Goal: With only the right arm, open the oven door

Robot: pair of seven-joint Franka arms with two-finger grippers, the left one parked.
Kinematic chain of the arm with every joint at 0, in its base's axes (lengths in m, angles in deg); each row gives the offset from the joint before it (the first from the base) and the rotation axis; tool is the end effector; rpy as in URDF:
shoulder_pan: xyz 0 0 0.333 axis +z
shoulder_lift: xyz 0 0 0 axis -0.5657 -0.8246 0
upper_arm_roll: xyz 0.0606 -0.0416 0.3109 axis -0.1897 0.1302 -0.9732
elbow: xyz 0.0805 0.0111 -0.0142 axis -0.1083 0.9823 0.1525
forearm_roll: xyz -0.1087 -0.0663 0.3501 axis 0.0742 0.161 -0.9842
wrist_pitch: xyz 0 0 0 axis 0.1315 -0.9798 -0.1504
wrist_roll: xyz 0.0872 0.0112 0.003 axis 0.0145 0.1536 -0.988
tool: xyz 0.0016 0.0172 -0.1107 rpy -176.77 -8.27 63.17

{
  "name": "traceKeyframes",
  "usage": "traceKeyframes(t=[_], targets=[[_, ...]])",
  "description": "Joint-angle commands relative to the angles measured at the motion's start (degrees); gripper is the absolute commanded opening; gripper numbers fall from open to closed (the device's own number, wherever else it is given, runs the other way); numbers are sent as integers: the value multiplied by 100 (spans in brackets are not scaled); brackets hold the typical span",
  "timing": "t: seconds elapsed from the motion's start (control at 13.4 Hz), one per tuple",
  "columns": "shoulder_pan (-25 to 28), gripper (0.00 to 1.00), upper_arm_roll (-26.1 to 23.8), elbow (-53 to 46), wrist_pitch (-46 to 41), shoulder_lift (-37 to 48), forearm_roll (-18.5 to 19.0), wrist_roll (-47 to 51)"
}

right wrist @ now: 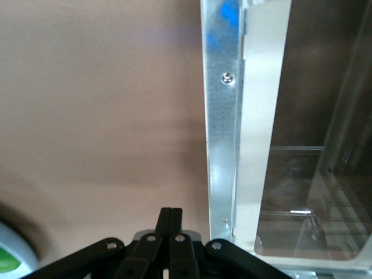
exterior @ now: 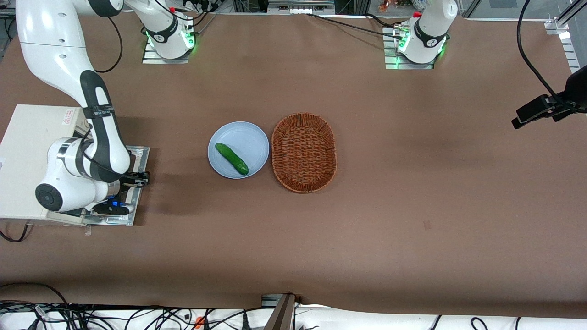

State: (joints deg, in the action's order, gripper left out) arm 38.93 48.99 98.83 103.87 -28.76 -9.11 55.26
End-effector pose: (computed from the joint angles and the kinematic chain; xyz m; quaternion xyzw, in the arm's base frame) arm 0.6519 -0.0038 0.2345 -0.9749 0.0485 0.2127 0.0446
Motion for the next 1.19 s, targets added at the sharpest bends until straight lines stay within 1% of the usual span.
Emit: traceKeyframes(t=[0.0, 0.07, 0.3, 0.37, 0.45, 0.52, 0.6, 0.67, 0.75, 0.97, 1.04, 1.12], targets=[[10, 0, -8, -110, -399, 320, -45, -101], [27, 0, -17, -119, -461, 460, -1, -154], [168, 0, -8, -110, -820, 952, 377, -339], [168, 0, 9, -110, -970, 1145, 386, -461], [159, 6, 18, -110, -1084, 1339, 404, -584], [159, 14, 35, -110, -1251, 1515, 465, -690], [159, 23, 35, -110, -1400, 1725, 640, -804], [159, 27, 35, -110, -1550, 1936, 720, -910], [159, 33, 35, -110, -1690, 2121, 738, -980], [150, 56, 62, -119, -2156, 2622, 747, -999], [142, 81, 88, -119, -2288, 2746, 755, -999], [150, 100, 123, -128, -2394, 2869, 764, -999]])
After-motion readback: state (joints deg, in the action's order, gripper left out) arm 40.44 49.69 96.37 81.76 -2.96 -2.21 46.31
